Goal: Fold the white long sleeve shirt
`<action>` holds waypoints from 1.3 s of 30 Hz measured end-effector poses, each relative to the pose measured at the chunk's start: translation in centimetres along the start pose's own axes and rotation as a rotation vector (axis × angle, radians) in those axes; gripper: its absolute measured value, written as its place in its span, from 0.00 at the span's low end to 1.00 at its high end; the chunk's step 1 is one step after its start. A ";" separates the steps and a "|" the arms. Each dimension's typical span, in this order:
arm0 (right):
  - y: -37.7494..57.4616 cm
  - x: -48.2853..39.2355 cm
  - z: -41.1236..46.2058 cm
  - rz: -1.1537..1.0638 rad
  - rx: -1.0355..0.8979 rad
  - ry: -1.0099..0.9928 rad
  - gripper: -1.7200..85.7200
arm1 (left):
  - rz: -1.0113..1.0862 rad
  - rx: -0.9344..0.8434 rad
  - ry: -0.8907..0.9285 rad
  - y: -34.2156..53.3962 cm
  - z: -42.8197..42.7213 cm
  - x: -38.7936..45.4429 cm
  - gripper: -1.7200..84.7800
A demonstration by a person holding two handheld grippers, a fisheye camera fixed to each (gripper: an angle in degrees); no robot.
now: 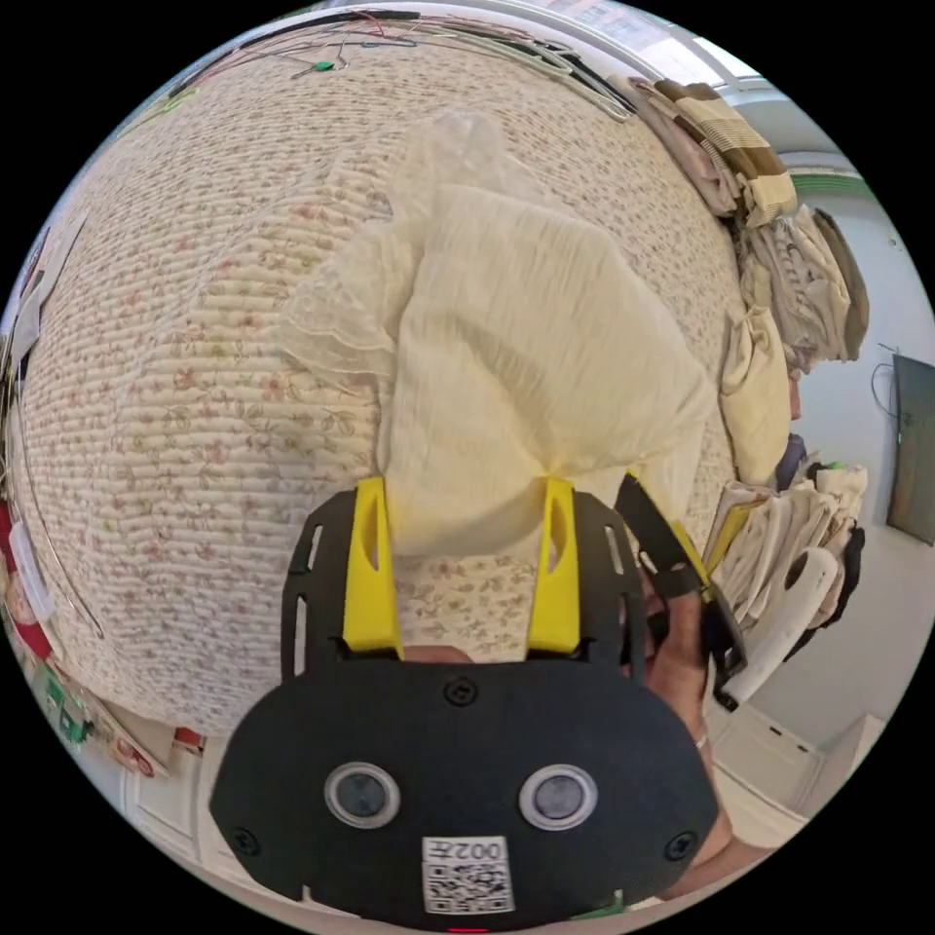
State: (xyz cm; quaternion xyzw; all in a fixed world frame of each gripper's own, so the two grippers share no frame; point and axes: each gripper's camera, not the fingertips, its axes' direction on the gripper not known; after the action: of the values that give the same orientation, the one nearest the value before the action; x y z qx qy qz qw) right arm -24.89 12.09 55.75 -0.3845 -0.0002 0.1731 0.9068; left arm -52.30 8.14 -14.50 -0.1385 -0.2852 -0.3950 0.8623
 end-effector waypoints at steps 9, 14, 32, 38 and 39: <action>0.9 1.6 -3.2 -0.077 0.018 -0.109 0.09 | 0.112 -0.014 0.158 0.8 -1.5 0.9 0.08; 1.4 0.6 -7.8 -0.121 0.127 -0.051 0.09 | 0.112 0.023 0.285 1.4 -4.7 1.8 0.05; -8.2 9.4 -34.8 -0.117 0.632 0.086 0.09 | 0.586 0.231 0.632 -1.0 -18.4 23.8 0.06; -9.3 16.1 -34.3 0.116 0.519 0.167 0.10 | 0.660 0.118 0.515 -2.3 -11.0 31.3 0.08; -9.7 17.3 -32.9 0.183 0.433 0.225 0.11 | 0.648 0.080 0.500 -2.8 -9.2 31.6 0.09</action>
State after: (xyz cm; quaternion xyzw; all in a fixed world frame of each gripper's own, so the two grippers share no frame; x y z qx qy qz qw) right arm -1.25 -11.65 37.06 -0.1967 0.1727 0.2067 0.9427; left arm -34.26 -16.98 -2.81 -0.0874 -0.0234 -0.1130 0.9895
